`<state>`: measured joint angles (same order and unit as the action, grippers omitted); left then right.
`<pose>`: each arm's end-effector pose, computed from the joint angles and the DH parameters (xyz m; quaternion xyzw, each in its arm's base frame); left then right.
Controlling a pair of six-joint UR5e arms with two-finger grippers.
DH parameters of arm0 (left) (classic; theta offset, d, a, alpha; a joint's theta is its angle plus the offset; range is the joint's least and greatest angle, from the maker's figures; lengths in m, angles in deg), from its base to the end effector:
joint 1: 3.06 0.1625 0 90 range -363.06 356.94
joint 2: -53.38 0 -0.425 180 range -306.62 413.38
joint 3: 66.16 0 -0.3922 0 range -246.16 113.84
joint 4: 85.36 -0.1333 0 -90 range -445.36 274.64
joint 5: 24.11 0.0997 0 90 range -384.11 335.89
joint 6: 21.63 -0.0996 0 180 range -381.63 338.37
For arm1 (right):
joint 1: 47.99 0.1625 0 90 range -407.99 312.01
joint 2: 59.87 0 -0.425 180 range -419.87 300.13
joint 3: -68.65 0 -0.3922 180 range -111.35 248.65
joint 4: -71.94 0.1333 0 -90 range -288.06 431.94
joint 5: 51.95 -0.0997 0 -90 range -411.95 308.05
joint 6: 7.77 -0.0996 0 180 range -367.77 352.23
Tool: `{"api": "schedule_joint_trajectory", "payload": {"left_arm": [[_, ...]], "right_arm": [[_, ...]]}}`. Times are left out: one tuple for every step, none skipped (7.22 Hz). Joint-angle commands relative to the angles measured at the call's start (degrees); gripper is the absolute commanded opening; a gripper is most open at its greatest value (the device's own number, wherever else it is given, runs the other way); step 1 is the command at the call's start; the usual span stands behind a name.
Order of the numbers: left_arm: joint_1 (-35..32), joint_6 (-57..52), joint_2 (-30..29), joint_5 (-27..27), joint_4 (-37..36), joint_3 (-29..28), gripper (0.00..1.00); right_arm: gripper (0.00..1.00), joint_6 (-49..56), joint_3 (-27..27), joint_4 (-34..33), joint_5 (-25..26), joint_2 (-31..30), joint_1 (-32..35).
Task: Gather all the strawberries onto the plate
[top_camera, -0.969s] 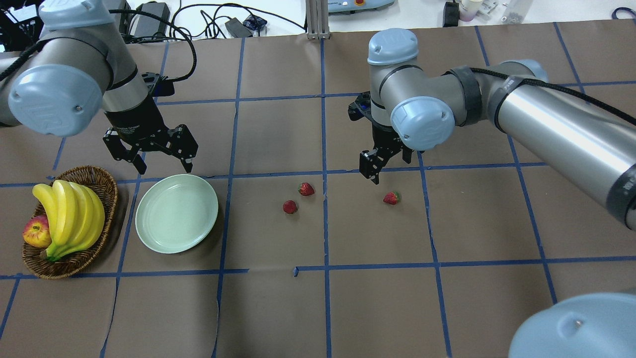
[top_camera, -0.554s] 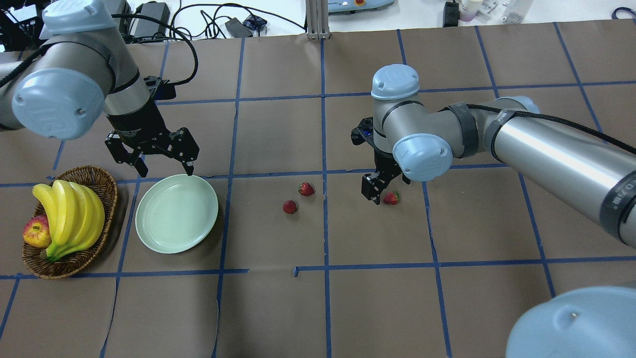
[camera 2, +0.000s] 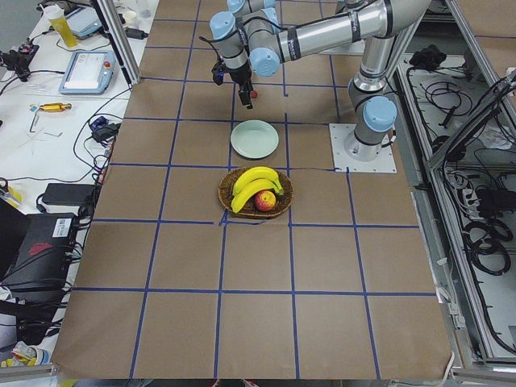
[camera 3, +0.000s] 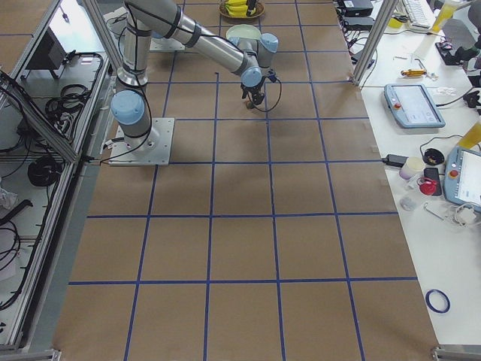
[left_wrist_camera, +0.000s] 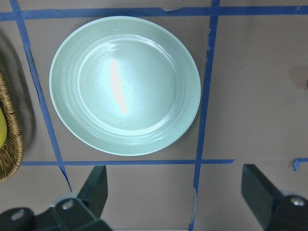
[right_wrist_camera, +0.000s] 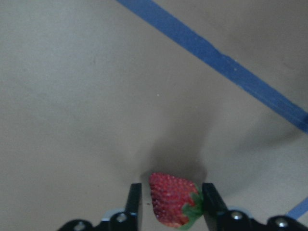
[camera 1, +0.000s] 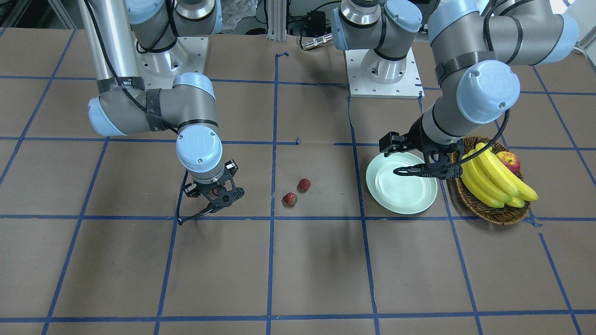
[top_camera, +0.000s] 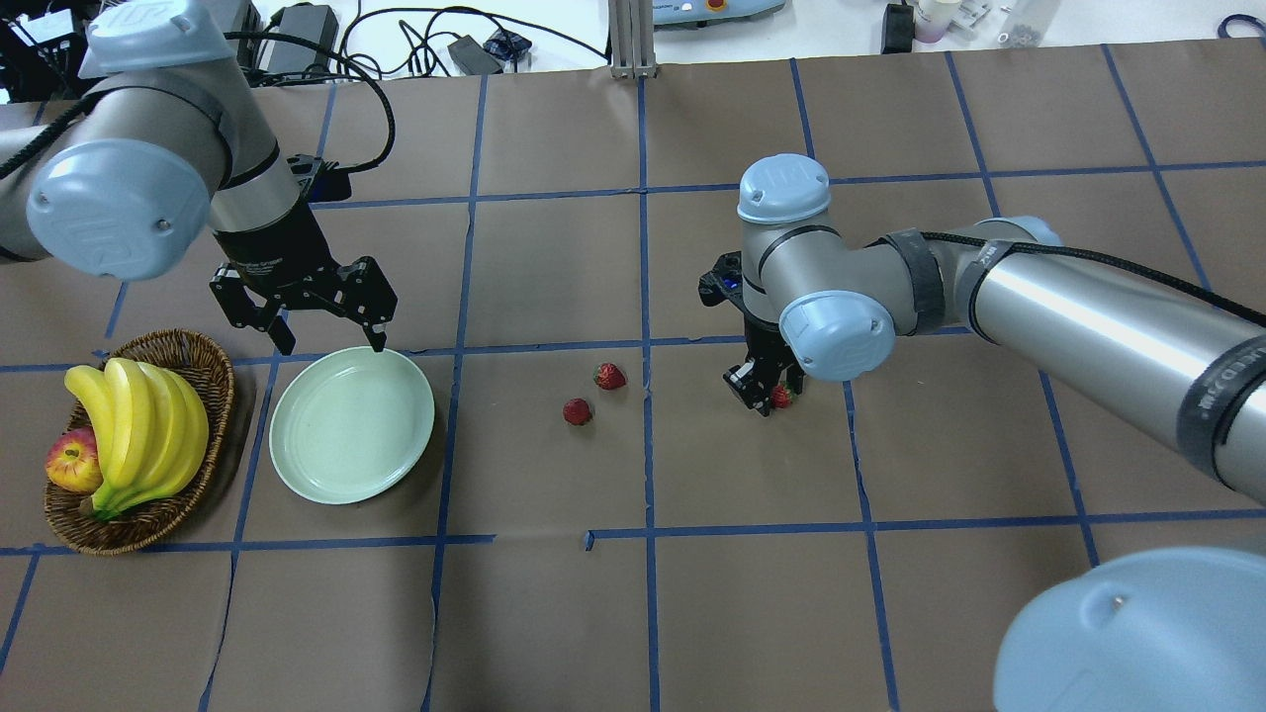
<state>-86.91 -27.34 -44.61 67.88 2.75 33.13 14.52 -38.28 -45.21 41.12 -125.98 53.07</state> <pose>-0.0752 -0.5143 0.3444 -0.0015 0.9908 0.1349 0.0033 0.2296 -0.5077 0.1745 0.2879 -0.9499 -0.1210 0.0148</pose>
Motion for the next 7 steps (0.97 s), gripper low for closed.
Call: {"api": "schedule_joint_trajectory", "payload": {"left_arm": [[0.0, 0.0, 0.0, 0.1, 0.0, 0.0, 1.00], [0.0, 0.0, 0.0, 0.0, 0.0, 0.0, 1.00], [0.0, -0.2, 0.2, 0.1, -0.2, -0.2, 1.00], [0.1, -0.5, 0.3, 0.2, -1.4, -0.6, 1.00], [0.1, -0.4, 0.4, 0.3, -2.4, -0.6, 1.00], [0.4, -0.6, 0.8, 0.4, -2.3, -0.5, 1.00], [0.8, -0.9, 1.3, 0.5, -2.3, -0.7, 1.00]], "right_arm": [[0.00, 1.2, 0.7, -0.3, 0.4, -0.2, 0.1], [0.00, 1.3, 2.0, -0.4, 0.4, -0.9, 0.2], [0.00, 0.4, 5.6, 0.4, 0.1, -1.4, 0.7], [0.00, 0.5, 10.8, 3.3, -0.5, -1.8, 1.0], [0.00, -0.1, 15.4, 8.8, -2.0, -1.9, 2.6], [0.00, -6.4, 19.0, 9.9, -2.9, -1.5, 6.7], [0.00, -12.3, 20.8, 9.7, -6.3, -1.2, 9.9]]}}
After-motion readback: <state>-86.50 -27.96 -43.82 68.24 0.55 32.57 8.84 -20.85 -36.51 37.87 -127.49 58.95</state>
